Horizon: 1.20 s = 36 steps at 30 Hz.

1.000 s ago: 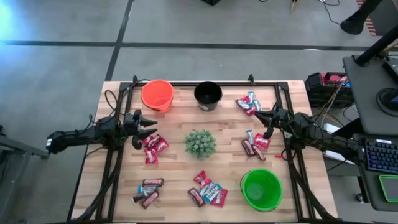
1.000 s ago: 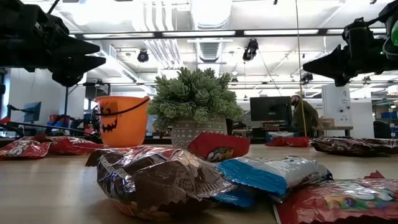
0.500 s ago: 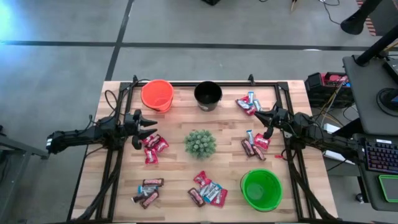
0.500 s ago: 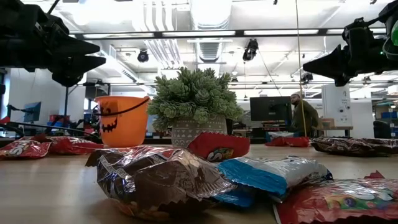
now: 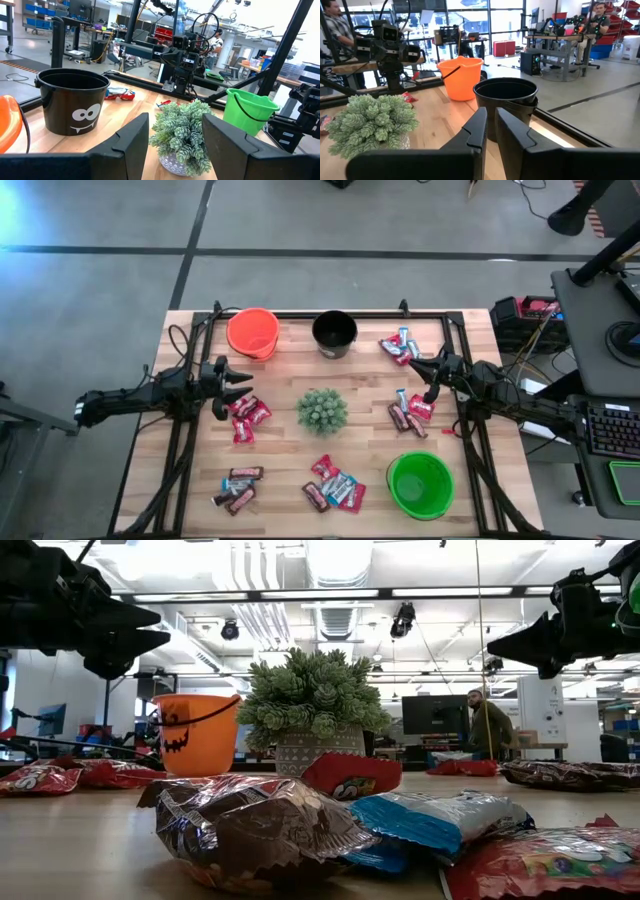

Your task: Organize candy in baskets

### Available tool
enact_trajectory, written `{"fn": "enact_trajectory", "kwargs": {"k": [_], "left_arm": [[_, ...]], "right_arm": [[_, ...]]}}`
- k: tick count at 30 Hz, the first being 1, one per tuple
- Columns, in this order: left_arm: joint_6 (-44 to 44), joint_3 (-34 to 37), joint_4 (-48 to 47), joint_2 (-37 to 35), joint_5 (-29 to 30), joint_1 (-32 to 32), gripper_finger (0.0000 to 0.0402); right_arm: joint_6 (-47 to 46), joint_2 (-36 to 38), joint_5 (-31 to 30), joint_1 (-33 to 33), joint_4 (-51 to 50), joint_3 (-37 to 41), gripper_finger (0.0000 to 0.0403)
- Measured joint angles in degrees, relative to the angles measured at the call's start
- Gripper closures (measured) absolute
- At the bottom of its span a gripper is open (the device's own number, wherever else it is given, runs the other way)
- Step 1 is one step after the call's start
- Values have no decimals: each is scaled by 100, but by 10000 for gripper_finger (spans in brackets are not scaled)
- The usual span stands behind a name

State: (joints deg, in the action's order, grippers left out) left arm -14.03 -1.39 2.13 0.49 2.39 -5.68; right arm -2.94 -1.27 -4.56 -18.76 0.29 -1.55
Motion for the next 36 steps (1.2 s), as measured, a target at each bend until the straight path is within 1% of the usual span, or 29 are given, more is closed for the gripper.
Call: {"fn": "enact_trajectory", "kwargs": {"k": [33,36], "left_arm": [[1,1,0,1,2,-1,235],[106,0,0,0,3,-6,235]], "right_arm": [[0,-1,0,1,-1,0,374],[-1,0,0,0,0,0,374]]}}
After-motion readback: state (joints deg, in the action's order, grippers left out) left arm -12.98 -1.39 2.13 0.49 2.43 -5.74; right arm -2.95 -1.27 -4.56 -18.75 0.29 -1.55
